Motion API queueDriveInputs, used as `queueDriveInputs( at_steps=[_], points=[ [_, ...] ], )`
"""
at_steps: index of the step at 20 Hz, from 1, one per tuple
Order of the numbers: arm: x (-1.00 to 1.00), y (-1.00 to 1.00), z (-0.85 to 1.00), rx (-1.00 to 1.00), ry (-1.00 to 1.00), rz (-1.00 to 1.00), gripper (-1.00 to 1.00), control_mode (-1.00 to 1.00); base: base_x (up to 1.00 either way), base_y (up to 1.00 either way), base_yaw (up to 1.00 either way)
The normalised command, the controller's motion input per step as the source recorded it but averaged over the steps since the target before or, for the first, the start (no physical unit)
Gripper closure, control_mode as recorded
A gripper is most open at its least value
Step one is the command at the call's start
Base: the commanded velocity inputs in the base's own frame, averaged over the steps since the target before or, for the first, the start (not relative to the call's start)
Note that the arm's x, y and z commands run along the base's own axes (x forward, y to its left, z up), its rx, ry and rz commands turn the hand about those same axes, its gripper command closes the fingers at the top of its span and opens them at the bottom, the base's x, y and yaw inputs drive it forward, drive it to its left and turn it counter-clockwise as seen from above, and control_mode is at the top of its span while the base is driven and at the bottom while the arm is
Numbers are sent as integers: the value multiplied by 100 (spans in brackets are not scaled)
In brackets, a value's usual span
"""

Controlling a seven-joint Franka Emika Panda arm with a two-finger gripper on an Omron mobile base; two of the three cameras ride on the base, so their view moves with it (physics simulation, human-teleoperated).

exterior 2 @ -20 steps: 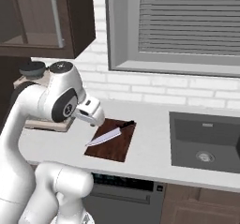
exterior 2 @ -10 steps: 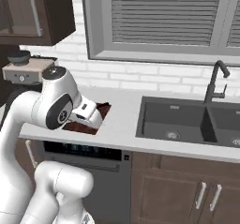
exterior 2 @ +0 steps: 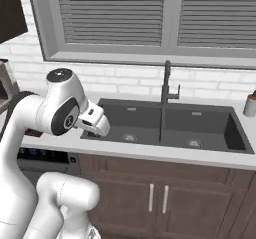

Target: Pick up the knife from the drawer and place it on the cutting board. Then place the meat from the plate to the cutting board.

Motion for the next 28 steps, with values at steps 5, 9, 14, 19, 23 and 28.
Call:
queueDriveInputs(
  at_steps=[5,9,14,19,23,28],
  points=[
    [0,0,0,0,0,0,-100,100,0,-100,-17],
    [0,0,0,0,0,0,-100,100,12,-94,-23],
    [0,0,0,0,0,0,-100,100,30,-94,-23],
    [0,0,0,0,0,0,-100,100,31,-87,-25],
    [0,0,0,0,0,0,-100,100,65,-30,-26],
    [0,0,0,0,0,0,-100,100,65,-13,-25]
  ],
)
